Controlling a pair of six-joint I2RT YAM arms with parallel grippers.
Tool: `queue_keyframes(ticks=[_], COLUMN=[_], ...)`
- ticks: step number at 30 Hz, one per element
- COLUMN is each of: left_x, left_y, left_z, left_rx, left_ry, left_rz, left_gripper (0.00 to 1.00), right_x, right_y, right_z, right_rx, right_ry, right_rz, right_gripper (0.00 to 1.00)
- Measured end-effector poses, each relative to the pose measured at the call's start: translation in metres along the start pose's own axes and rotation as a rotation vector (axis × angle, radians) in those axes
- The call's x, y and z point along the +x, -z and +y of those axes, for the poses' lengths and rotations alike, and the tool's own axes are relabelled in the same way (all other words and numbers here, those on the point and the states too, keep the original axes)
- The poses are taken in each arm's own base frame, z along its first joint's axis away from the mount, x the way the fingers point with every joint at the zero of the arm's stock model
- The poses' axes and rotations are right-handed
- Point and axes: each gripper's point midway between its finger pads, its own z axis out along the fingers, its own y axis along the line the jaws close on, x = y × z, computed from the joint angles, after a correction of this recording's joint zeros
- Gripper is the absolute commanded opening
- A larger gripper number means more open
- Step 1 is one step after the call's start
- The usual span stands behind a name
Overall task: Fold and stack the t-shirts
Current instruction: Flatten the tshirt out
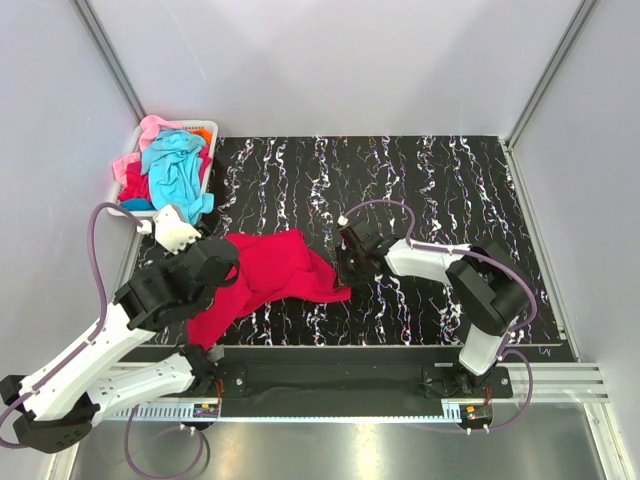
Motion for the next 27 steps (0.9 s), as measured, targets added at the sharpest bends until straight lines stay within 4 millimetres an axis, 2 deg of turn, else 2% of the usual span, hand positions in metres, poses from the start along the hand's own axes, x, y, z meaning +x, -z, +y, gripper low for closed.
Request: queue_keyframes(ticks=[6,13,16,17,18,21,25,27], left_x=[0.000,0.003,0.003,0.003,0.004,0.005,0.006,0.007], left_y=[0.000,-0.002,-0.002,-0.002,-0.002,-0.003,-0.003,-0.003], left_z=[0.000,0.002,0.001,0.001,0.000,-0.001,-0.003,-0.003], left_rx=[0.003,-0.002,-0.001,-0.001,0.000,0.003,0.006,0.006], left_ry=[-0.008,-0.020,-0.019,-0.020,-0.021,-0.022,-0.030,-0.036], left_rz=[-0.001,0.001,0.001,0.001,0.003,0.007,0.013,0.014], left_gripper=[0.44,0.45,0.45,0.45,0.45,0.45,0.45,0.45], right_x=[0.006,-0.017,-0.028,-0.029,-0.029,-0.026,-0.021,-0.014], right_y=[0.005,0.059,0.073,0.075,0.076,0.076,0.067,0.060], right_z=[-0.016,-0.048,-0.057,-0.058,-0.059,-0.061,-0.056,-0.055], right_rx=[0.117,0.369,0.447,0.461,0.469,0.475,0.421,0.388], right_ry=[-0.034,-0.044,-0.045,-0.044,-0.046,-0.040,-0.037,-0.038], right_rz=[-0.008,-0.160,-0.206,-0.210,-0.211,-0.198,-0.180,-0.165], right_gripper=[0.00,0.00,0.01,0.10,0.26,0.48,0.58,0.59])
